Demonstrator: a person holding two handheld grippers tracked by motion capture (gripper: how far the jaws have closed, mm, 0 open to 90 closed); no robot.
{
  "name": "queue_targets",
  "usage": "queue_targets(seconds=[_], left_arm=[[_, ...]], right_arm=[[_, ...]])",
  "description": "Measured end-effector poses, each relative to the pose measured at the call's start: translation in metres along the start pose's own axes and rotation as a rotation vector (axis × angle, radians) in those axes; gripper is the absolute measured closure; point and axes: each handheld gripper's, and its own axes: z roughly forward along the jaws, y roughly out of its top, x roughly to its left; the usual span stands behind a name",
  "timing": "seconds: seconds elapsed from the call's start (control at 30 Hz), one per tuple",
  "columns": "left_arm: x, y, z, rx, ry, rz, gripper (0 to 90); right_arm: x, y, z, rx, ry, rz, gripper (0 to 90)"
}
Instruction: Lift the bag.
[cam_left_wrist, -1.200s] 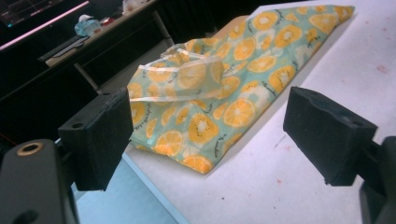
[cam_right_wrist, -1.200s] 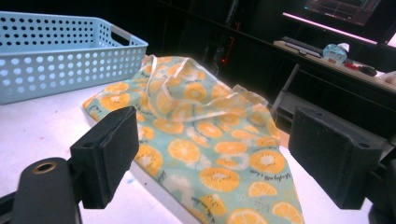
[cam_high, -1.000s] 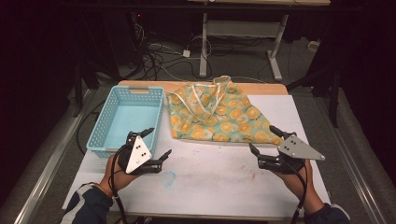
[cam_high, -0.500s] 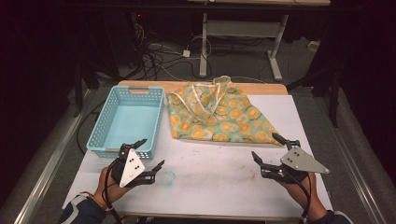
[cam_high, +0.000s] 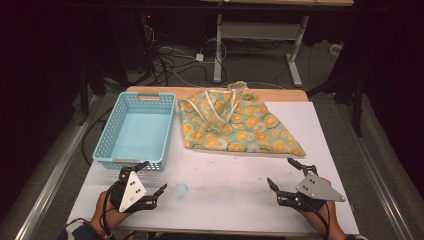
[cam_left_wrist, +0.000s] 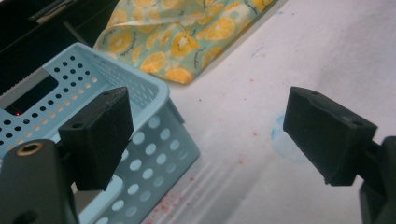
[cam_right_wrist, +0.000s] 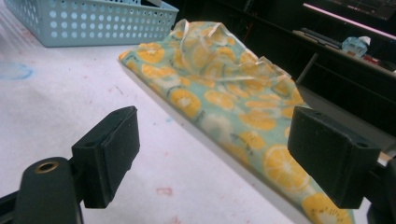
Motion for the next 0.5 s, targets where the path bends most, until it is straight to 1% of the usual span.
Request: queue_targets(seconds=[0.03,0.17,0.23,0.33,0.4,0.5], left_arm=[[-0.001,-0.001,0.000,0.008,-0.004,0.000,15.6],[-0.003,-0.007,-0.002,0.033,-0.017,0.002,15.6],[-0.005,-0.009,-0.002,0.046,-0.033,-0.009,15.6],[-0.010,-0.011,-0.001,0.075,-0.050,0.017,15.6],[-0.010,-0.010,-0.001,0.076,-0.055,0.019,15.6],[-0.010,-0.010,0.000,0.075,-0.051,0.016,15.6]], right_arm=[[0.002,-0.003,-0.001,0.001,-0.004,-0.004,17.2],[0.008,-0.011,-0.003,0.018,0.006,-0.001,17.2],[0.011,-0.016,-0.004,0.031,0.015,-0.005,17.2],[0.017,-0.023,-0.007,0.049,0.036,-0.013,17.2],[0.019,-0.025,-0.009,0.063,0.050,-0.003,17.0],[0.021,-0.026,-0.011,0.069,0.054,-0.008,17.0]])
